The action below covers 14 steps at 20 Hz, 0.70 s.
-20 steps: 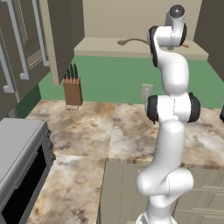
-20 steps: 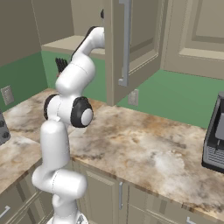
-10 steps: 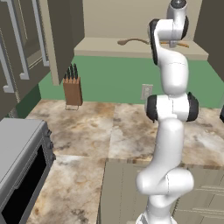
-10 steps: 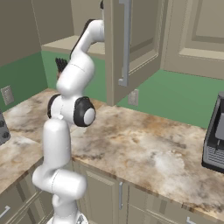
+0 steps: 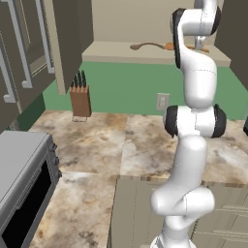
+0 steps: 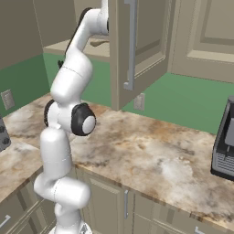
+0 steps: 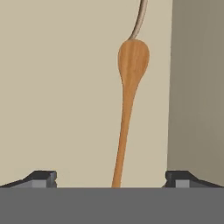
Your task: Organize the utensils by type. Pick up the wooden spoons from the counter and place them in the open cabinet. Then pick up the metallic utensils from the counter and place them in the open drawer.
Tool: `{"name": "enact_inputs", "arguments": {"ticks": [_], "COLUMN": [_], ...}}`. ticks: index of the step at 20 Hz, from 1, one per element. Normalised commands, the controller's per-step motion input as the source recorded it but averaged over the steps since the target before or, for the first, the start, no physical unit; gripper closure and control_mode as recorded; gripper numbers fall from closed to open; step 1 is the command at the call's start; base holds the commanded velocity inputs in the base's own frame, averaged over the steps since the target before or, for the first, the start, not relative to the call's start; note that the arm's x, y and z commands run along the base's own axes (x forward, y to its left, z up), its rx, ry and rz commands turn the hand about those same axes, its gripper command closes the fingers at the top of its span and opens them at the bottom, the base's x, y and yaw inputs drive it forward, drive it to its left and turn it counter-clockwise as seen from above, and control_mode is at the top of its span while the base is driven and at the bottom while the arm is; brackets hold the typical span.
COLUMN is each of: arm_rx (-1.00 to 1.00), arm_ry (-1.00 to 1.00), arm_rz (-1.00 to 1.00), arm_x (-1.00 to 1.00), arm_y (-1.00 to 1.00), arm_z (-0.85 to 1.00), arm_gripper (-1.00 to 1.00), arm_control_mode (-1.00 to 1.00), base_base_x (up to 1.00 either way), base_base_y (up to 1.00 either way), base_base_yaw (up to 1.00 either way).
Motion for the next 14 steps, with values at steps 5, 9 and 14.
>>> {"name": "enact_inputs", "arguments": {"ticks": [5,9,14], "arm_rx": [0.00,0.00,0.00], "arm_ry": [-0.26,-0.37,-0.36], "arm_rz": [-0.11,-0.12,-0.16], "arm_x": [-0.91,-0.88,-0.90], "arm_y": [0.38,0.46,0.53], "arm_z": [-0.72,-0.82,-0.88], "arm_gripper": [-1.00,-1.00,-1.00], "arm_control_mode": [-1.00,-1.00,-1.00], "base_base_x": [0.00,0.00,0.00], "base_base_y": [0.00,0.00,0.00], "base_base_yaw": [0.00,0.00,0.00]}}
